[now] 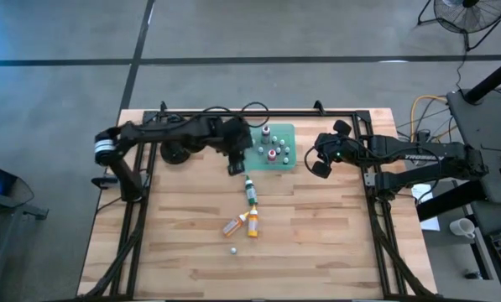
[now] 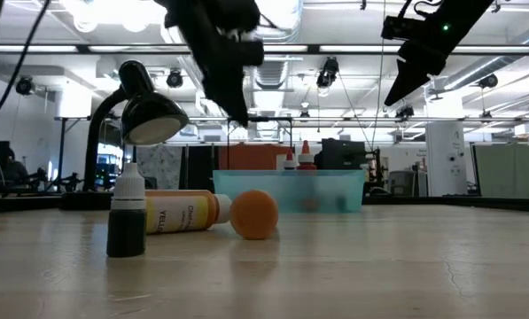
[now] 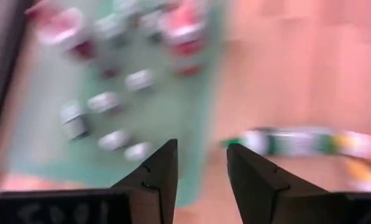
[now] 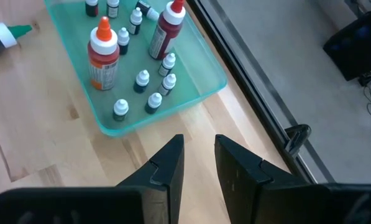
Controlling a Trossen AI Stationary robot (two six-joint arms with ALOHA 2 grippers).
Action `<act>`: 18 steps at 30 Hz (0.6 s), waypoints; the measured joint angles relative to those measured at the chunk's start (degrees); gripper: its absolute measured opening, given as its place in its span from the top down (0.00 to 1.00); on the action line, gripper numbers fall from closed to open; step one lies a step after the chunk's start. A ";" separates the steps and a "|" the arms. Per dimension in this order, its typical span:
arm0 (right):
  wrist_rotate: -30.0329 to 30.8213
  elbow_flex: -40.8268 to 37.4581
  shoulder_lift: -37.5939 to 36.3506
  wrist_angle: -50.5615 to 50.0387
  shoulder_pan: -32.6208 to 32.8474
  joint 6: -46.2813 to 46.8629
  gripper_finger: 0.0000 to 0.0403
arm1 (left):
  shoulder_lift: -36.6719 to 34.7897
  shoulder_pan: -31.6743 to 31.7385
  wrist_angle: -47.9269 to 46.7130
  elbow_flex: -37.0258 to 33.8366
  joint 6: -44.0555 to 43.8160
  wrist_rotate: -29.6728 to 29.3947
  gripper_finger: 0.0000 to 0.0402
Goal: Pick & Place food coloring
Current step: Put the small green food coloring bottle into the bin
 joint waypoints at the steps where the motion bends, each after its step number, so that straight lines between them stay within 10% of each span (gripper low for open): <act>1: -0.01 -0.01 0.00 0.01 0.00 -0.02 0.80 | -1.12 -0.95 0.10 -0.24 0.86 2.70 0.73; 18: -0.12 -0.01 0.00 0.04 0.02 -4.66 0.80 | 1.49 -30.08 4.96 -2.46 1.98 9.73 0.73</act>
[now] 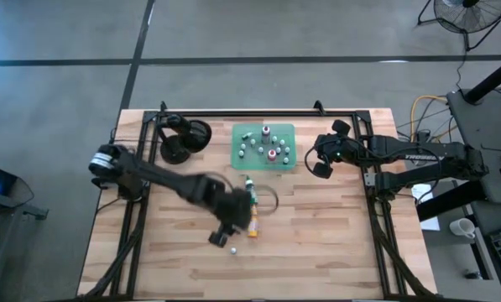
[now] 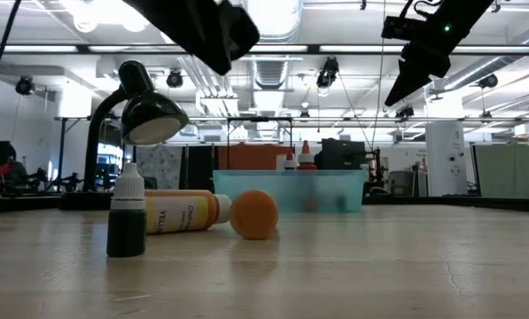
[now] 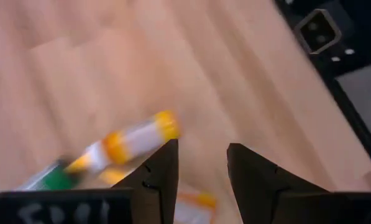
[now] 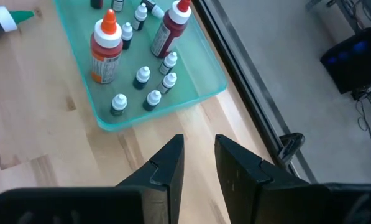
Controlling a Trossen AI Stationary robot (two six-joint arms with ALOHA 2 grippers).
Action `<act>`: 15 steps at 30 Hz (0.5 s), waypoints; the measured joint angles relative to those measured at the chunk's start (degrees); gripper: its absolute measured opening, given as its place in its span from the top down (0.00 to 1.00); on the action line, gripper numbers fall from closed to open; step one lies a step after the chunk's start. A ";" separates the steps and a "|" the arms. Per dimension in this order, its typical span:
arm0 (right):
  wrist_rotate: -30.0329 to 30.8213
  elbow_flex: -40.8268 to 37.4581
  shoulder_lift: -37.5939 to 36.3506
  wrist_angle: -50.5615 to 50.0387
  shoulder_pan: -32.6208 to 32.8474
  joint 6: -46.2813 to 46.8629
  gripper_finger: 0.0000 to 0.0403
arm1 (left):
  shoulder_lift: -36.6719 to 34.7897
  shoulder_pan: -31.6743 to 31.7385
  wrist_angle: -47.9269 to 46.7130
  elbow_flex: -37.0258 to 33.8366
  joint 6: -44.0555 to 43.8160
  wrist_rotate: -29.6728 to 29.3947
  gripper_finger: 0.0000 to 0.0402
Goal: Pick & Place food coloring
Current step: Put the small green food coloring bottle into the bin
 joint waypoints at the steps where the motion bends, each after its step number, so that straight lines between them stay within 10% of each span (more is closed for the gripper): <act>1: -0.04 0.00 0.00 -0.02 0.00 0.02 0.80 | 0.79 -1.51 0.79 0.00 -0.75 -0.47 0.73; 15: -1.09 0.00 0.00 -2.77 -0.02 0.17 0.80 | 7.78 -7.81 6.51 0.35 -16.09 -1.50 0.72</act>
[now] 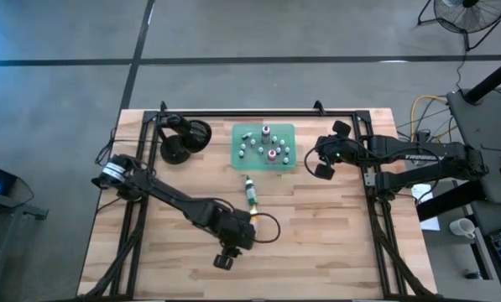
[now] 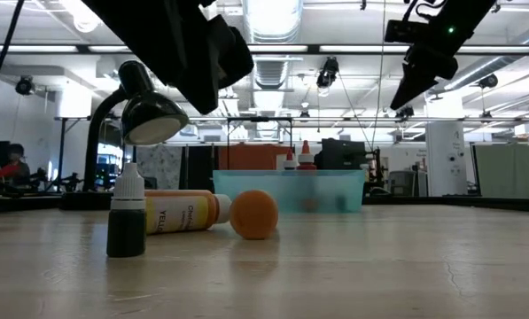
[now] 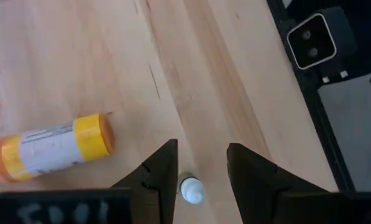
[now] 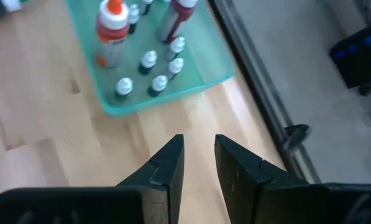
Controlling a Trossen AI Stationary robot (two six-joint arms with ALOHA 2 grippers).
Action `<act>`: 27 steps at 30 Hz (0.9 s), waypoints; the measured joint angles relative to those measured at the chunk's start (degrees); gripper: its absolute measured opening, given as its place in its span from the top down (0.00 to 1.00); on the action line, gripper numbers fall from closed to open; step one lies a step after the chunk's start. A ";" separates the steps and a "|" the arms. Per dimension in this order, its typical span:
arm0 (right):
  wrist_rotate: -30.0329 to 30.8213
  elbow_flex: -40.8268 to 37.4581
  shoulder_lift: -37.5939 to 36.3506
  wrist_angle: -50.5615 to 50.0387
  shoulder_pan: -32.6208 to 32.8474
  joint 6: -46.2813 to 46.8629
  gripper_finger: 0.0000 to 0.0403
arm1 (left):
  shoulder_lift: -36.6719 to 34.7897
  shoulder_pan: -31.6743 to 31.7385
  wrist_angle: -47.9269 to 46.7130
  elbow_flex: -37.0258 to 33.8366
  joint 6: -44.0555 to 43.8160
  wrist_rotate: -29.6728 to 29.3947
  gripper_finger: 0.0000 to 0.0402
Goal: Pick & Place food coloring
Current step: Put the small green food coloring bottle into the bin
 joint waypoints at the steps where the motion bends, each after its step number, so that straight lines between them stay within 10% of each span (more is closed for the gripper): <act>1: -0.68 0.00 0.00 -0.27 0.00 0.03 0.80 | 0.00 -0.23 -0.15 0.02 -0.66 -0.45 0.72; 27: -3.43 -0.07 0.00 -0.53 0.00 4.83 0.80 | 2.54 -3.40 1.43 -4.35 1.40 -6.84 0.72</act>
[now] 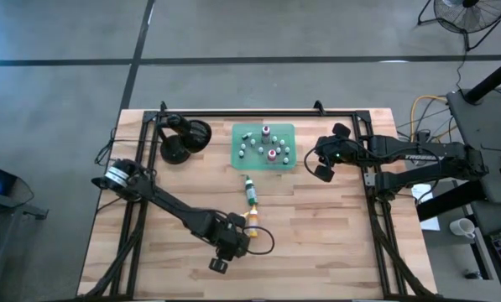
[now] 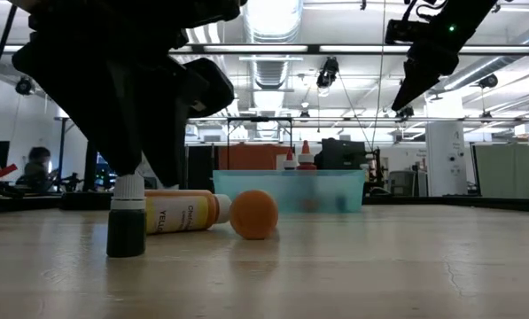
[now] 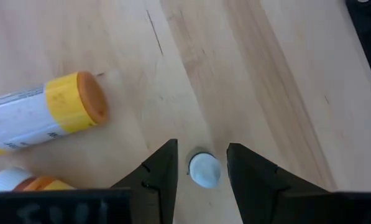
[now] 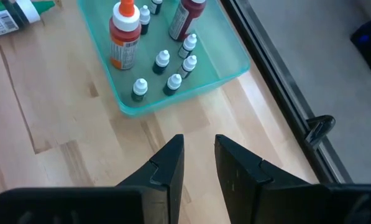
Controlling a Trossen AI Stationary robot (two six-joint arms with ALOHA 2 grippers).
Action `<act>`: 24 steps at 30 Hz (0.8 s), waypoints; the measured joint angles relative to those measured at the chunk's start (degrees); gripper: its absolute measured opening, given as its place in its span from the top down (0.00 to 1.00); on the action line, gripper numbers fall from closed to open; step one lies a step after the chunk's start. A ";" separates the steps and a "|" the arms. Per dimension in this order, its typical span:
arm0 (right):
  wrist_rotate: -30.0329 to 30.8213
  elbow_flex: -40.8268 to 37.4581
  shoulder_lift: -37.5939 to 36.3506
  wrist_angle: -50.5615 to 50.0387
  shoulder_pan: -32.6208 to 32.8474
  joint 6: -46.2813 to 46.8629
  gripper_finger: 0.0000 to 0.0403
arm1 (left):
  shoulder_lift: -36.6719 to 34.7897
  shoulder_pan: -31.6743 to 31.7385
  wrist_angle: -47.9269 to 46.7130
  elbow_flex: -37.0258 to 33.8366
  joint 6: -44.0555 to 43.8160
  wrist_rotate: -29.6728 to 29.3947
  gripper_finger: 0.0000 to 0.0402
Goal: Pick & Place food coloring
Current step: Put the small green food coloring bottle into the bin
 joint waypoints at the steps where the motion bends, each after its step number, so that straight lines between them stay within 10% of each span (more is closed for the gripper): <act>1: 0.00 0.00 0.00 0.00 0.00 0.00 0.80 | 0.00 -0.01 -0.05 -0.01 -0.02 0.01 0.72; 24: 0.09 0.00 0.00 0.28 0.00 -0.52 0.80 | 0.09 -0.55 0.56 -1.69 -0.02 -1.75 0.73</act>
